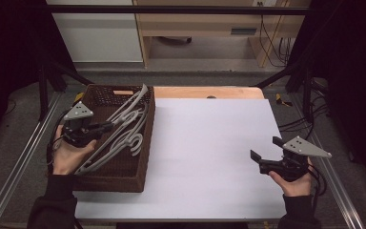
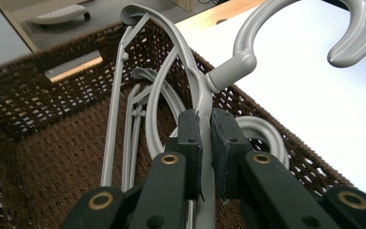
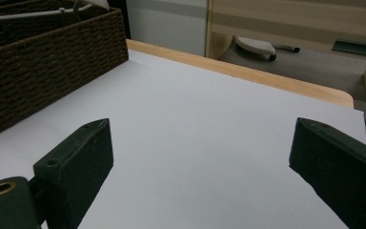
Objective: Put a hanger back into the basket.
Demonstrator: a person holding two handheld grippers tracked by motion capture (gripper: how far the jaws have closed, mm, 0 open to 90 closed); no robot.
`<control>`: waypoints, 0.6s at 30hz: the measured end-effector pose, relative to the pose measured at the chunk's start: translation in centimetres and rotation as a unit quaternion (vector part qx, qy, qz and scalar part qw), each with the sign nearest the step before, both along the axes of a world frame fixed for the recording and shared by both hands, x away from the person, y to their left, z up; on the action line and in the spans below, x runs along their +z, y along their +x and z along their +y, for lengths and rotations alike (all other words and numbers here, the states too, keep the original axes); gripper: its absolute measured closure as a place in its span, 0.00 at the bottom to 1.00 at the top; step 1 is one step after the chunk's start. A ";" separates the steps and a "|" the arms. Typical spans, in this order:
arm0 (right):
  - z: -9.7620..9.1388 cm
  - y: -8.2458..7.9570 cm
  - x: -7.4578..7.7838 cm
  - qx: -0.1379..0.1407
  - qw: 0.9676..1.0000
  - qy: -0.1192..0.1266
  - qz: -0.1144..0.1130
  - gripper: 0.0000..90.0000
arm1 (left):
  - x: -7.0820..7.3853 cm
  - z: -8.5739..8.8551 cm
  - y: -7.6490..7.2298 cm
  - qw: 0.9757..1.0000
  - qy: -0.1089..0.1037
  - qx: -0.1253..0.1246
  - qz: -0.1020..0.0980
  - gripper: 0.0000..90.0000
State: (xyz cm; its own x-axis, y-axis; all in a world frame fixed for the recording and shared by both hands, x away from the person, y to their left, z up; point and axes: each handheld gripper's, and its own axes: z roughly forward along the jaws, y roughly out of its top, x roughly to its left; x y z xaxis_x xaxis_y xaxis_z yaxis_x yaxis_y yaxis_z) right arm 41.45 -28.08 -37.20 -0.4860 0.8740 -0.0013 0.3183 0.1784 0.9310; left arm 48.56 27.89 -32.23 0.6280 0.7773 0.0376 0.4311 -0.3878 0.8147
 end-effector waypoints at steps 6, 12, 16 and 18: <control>0.1 0.1 -0.1 0.001 1.000 -0.002 0.002 0.09 | -1.5 0.2 0.5 1.000 0.014 0.001 0.008 0.91; 0.2 0.1 -0.1 0.001 1.000 -0.003 0.003 0.09 | -3.0 0.3 0.9 1.000 -0.007 0.001 0.015 0.91; 0.2 0.1 -0.2 0.002 1.000 -0.004 0.004 0.09 | -3.8 1.0 0.9 1.000 0.003 0.007 0.030 0.91; 0.3 0.1 -0.2 0.002 1.000 -0.004 0.004 0.09 | -4.4 1.1 1.1 0.999 0.004 0.009 0.039 0.91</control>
